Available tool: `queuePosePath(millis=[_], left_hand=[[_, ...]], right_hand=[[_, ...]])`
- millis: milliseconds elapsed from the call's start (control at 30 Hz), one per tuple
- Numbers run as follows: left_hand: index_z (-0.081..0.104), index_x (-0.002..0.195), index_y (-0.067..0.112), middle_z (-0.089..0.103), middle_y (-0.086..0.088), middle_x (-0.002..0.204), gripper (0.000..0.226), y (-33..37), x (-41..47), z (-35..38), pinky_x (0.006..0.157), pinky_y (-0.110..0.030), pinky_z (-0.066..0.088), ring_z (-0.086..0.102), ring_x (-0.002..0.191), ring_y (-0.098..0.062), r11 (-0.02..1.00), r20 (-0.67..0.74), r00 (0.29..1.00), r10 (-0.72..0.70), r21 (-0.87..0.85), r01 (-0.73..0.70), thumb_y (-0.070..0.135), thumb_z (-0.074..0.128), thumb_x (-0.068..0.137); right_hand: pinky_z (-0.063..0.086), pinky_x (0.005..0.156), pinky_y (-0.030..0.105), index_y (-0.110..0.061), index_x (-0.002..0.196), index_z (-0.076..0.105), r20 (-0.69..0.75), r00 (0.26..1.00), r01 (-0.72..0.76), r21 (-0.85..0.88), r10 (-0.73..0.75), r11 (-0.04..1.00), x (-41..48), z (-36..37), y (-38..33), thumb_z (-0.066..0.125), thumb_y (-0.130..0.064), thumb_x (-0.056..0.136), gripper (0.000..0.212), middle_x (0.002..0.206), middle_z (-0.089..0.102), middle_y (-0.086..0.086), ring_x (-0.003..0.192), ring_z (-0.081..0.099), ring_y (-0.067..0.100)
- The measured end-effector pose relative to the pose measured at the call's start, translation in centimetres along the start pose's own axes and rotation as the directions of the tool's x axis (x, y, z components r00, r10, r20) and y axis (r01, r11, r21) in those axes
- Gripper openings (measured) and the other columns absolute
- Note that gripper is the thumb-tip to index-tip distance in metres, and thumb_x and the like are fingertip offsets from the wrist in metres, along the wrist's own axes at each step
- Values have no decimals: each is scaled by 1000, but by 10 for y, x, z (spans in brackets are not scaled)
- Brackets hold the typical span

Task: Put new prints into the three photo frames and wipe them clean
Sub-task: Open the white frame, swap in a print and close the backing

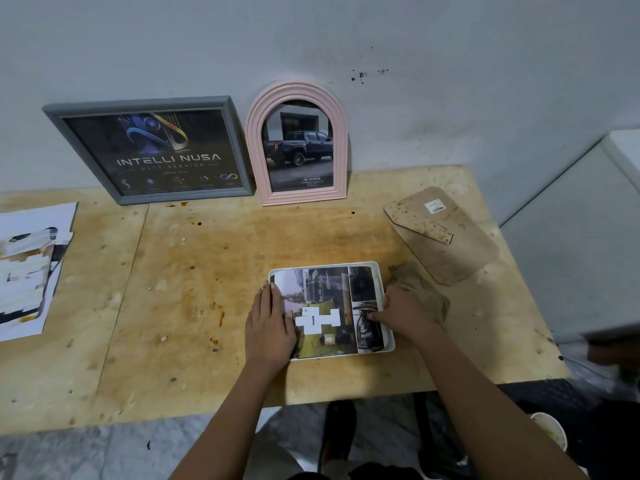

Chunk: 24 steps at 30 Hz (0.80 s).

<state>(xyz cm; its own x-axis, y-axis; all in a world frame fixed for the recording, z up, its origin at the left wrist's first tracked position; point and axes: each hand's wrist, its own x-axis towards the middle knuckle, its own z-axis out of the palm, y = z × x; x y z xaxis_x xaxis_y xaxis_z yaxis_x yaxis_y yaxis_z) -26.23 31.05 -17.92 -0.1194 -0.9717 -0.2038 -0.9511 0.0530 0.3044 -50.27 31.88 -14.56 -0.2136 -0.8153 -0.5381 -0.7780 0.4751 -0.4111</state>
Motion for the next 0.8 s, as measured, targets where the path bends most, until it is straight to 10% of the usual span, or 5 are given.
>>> queuePosePath(millis=[200, 433, 567, 800], left_hand=[[-1, 150, 12, -8, -4, 158, 70, 3, 3, -2, 116, -32, -3, -8, 145, -17, 997, 10, 999, 51, 58, -51, 38, 5, 85], [0, 150, 13, -9, -3, 158, 73, 5, 8, -7, 116, -33, -7, -12, 144, -16, 994, 86, 995, 56, 94, -64, 37, 9, 82], [-2, 150, 14, -12, -5, 157, 63, 1, 8, -6, 115, -33, -10, -15, 144, -17, 989, 104, 992, 70, 123, -83, 34, 12, 92], [0, 150, 15, -11, -4, 157, 64, -2, 12, -12, 115, -32, -8, -14, 144, -17, 994, 86, 991, 102, 18, -104, 28, 34, 98]], right_hand=[[45, 71, 29, -22, 91, 44, -162, 977, 128, -66, -138, 990, -4, 0, -5, 65, -28, 80, 24, 86, 47, -8, 85, 49, 14], [27, 108, 38, -25, 144, 26, -49, 924, 341, -341, -379, 876, 1, 14, -14, 56, -45, 85, 69, 153, 19, -2, 140, 14, 19], [6, 116, 40, -27, 149, 15, 9, 928, 352, -343, -372, 871, 2, 19, -11, 50, -51, 88, 74, 158, -1, -5, 145, -4, 16], [14, 114, 46, -31, 149, -3, 74, 951, 304, -387, -299, 871, 5, 9, -14, 60, -70, 70, 109, 157, -15, -3, 145, -4, 20]])
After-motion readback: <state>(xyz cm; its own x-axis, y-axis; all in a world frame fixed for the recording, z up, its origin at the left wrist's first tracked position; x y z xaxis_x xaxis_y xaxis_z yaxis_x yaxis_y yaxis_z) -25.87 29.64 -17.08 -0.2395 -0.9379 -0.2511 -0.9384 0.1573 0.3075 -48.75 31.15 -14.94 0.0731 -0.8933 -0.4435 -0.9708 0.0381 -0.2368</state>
